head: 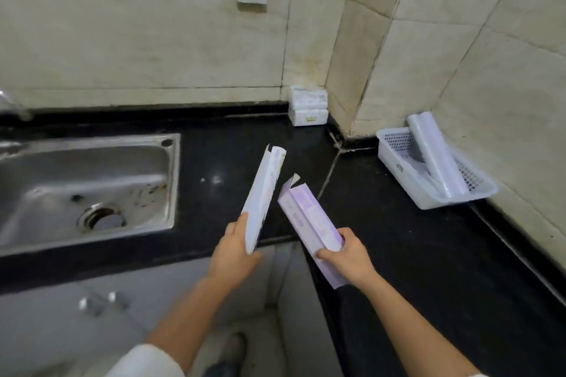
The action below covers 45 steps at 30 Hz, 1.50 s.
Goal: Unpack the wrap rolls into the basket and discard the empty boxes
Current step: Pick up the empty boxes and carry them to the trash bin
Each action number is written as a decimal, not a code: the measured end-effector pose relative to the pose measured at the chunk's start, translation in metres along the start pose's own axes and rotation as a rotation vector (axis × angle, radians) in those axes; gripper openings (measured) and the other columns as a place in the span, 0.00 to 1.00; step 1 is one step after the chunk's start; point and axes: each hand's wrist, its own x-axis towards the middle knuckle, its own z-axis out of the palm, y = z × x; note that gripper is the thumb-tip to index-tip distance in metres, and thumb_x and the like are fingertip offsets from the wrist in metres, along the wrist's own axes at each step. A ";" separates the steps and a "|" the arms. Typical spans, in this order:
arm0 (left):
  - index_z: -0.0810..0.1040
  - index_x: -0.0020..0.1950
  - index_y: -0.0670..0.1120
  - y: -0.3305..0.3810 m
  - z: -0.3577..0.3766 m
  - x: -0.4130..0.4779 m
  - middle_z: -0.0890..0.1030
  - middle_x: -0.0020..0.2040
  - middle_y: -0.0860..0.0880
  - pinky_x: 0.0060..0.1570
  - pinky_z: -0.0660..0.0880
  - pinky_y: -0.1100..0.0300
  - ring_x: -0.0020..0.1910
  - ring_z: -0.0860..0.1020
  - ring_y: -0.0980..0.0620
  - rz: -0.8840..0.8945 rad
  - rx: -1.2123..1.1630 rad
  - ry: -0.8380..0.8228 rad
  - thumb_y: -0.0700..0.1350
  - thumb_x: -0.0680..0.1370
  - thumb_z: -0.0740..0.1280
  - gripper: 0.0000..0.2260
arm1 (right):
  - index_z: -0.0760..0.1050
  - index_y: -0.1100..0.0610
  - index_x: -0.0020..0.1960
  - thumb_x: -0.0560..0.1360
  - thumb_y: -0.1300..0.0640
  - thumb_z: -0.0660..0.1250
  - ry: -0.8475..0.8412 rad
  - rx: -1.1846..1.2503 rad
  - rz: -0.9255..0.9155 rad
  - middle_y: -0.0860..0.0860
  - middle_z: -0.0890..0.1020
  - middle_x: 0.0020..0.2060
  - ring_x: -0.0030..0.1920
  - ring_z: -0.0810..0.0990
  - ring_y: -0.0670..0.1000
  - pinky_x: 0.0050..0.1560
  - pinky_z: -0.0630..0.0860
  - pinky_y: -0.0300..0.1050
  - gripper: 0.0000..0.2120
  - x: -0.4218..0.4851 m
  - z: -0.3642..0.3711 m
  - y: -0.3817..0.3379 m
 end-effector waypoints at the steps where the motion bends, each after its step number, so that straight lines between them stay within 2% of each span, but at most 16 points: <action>1: 0.55 0.76 0.51 -0.010 0.001 -0.030 0.69 0.65 0.45 0.49 0.73 0.53 0.56 0.76 0.41 -0.048 -0.024 0.033 0.43 0.68 0.70 0.39 | 0.70 0.52 0.57 0.65 0.51 0.75 -0.050 -0.011 -0.031 0.46 0.77 0.50 0.46 0.77 0.44 0.37 0.72 0.38 0.24 -0.014 0.012 0.002; 7: 0.53 0.78 0.49 -0.078 -0.013 -0.230 0.67 0.70 0.44 0.58 0.71 0.54 0.65 0.72 0.43 -0.417 -0.094 0.160 0.44 0.71 0.69 0.39 | 0.72 0.60 0.58 0.66 0.56 0.76 -0.371 -0.158 -0.166 0.53 0.79 0.50 0.47 0.78 0.53 0.45 0.75 0.46 0.24 -0.117 0.106 0.003; 13: 0.53 0.78 0.46 -0.138 -0.047 -0.410 0.65 0.72 0.43 0.60 0.69 0.55 0.66 0.70 0.43 -0.748 -0.118 0.394 0.44 0.72 0.69 0.39 | 0.72 0.58 0.54 0.64 0.54 0.76 -0.702 -0.349 -0.331 0.54 0.80 0.47 0.43 0.79 0.53 0.37 0.73 0.45 0.22 -0.233 0.208 -0.020; 16: 0.53 0.77 0.47 -0.164 -0.050 -0.503 0.66 0.69 0.44 0.56 0.71 0.55 0.63 0.73 0.42 -0.893 -0.180 0.478 0.46 0.71 0.70 0.39 | 0.73 0.55 0.52 0.61 0.51 0.76 -0.842 -0.447 -0.416 0.52 0.80 0.45 0.39 0.79 0.49 0.34 0.74 0.43 0.23 -0.305 0.262 -0.021; 19: 0.54 0.77 0.49 -0.193 -0.046 -0.598 0.67 0.69 0.44 0.54 0.71 0.55 0.61 0.74 0.43 -1.026 -0.235 0.554 0.48 0.70 0.69 0.39 | 0.74 0.56 0.54 0.58 0.47 0.75 -0.953 -0.545 -0.514 0.52 0.79 0.46 0.40 0.79 0.51 0.34 0.73 0.41 0.27 -0.383 0.315 -0.018; 23: 0.56 0.76 0.48 -0.240 -0.044 -0.724 0.70 0.68 0.44 0.51 0.72 0.54 0.60 0.74 0.42 -1.143 -0.297 0.670 0.46 0.69 0.70 0.39 | 0.72 0.56 0.54 0.63 0.48 0.76 -1.064 -0.660 -0.582 0.52 0.78 0.45 0.40 0.77 0.52 0.31 0.68 0.42 0.25 -0.499 0.388 -0.012; 25: 0.61 0.73 0.48 -0.265 -0.045 -0.787 0.74 0.63 0.44 0.52 0.75 0.52 0.56 0.76 0.43 -1.147 -0.383 0.731 0.43 0.68 0.70 0.36 | 0.71 0.56 0.52 0.64 0.48 0.76 -1.094 -0.679 -0.575 0.52 0.78 0.45 0.38 0.76 0.51 0.29 0.66 0.40 0.23 -0.561 0.423 -0.002; 28: 0.68 0.65 0.48 -0.300 -0.050 -0.880 0.77 0.48 0.50 0.39 0.77 0.51 0.43 0.78 0.46 -1.191 -0.458 0.737 0.42 0.66 0.69 0.28 | 0.70 0.57 0.50 0.65 0.50 0.76 -1.135 -0.676 -0.523 0.53 0.77 0.45 0.41 0.77 0.53 0.30 0.67 0.40 0.21 -0.654 0.473 0.028; 30: 0.67 0.68 0.46 -0.321 -0.053 -0.934 0.76 0.49 0.52 0.37 0.72 0.56 0.46 0.77 0.45 -1.281 -0.454 0.722 0.42 0.66 0.71 0.31 | 0.71 0.58 0.51 0.66 0.50 0.76 -1.170 -0.700 -0.479 0.53 0.77 0.46 0.43 0.77 0.54 0.35 0.70 0.43 0.21 -0.709 0.502 0.050; 32: 0.64 0.72 0.44 -0.339 -0.055 -0.975 0.76 0.58 0.45 0.42 0.69 0.58 0.54 0.77 0.42 -1.375 -0.482 0.682 0.43 0.67 0.72 0.35 | 0.72 0.59 0.53 0.67 0.50 0.75 -1.200 -0.743 -0.443 0.55 0.78 0.48 0.44 0.77 0.54 0.40 0.70 0.43 0.22 -0.755 0.528 0.063; 33: 0.65 0.71 0.43 -0.349 -0.055 -0.990 0.76 0.58 0.42 0.42 0.70 0.57 0.53 0.77 0.41 -1.384 -0.516 0.678 0.42 0.67 0.71 0.33 | 0.73 0.60 0.54 0.67 0.50 0.75 -1.203 -0.760 -0.428 0.55 0.79 0.48 0.44 0.78 0.54 0.41 0.70 0.43 0.22 -0.773 0.540 0.068; 35: 0.65 0.70 0.43 -0.371 -0.056 -1.012 0.76 0.60 0.41 0.43 0.71 0.57 0.54 0.77 0.42 -1.400 -0.583 0.690 0.41 0.69 0.70 0.30 | 0.73 0.60 0.55 0.67 0.49 0.74 -1.211 -0.782 -0.417 0.55 0.80 0.49 0.45 0.79 0.56 0.42 0.72 0.44 0.23 -0.803 0.567 0.074; 38: 0.62 0.73 0.44 -0.410 -0.054 -1.025 0.73 0.66 0.41 0.47 0.67 0.61 0.60 0.75 0.42 -1.448 -0.630 0.692 0.42 0.72 0.69 0.31 | 0.73 0.61 0.58 0.68 0.47 0.72 -1.207 -0.835 -0.428 0.58 0.80 0.52 0.49 0.80 0.58 0.44 0.73 0.44 0.25 -0.830 0.609 0.085; 40: 0.65 0.70 0.45 -0.437 -0.049 -1.026 0.75 0.63 0.41 0.47 0.71 0.58 0.56 0.77 0.41 -1.459 -0.710 0.688 0.42 0.72 0.68 0.27 | 0.72 0.62 0.59 0.70 0.46 0.71 -1.200 -0.888 -0.443 0.59 0.80 0.54 0.51 0.80 0.59 0.44 0.72 0.45 0.26 -0.837 0.636 0.097; 42: 0.69 0.64 0.48 -0.466 -0.039 -1.025 0.79 0.56 0.41 0.44 0.76 0.55 0.48 0.79 0.43 -1.460 -0.783 0.715 0.40 0.71 0.66 0.22 | 0.69 0.63 0.59 0.71 0.46 0.70 -1.196 -0.930 -0.436 0.61 0.79 0.56 0.53 0.79 0.60 0.47 0.74 0.48 0.26 -0.840 0.665 0.110; 45: 0.66 0.69 0.54 -0.515 -0.017 -1.018 0.80 0.52 0.42 0.28 0.74 0.61 0.40 0.80 0.44 -1.450 -0.904 0.764 0.40 0.72 0.64 0.27 | 0.65 0.63 0.61 0.71 0.47 0.69 -1.196 -0.982 -0.413 0.62 0.77 0.58 0.55 0.78 0.61 0.50 0.76 0.51 0.27 -0.840 0.714 0.135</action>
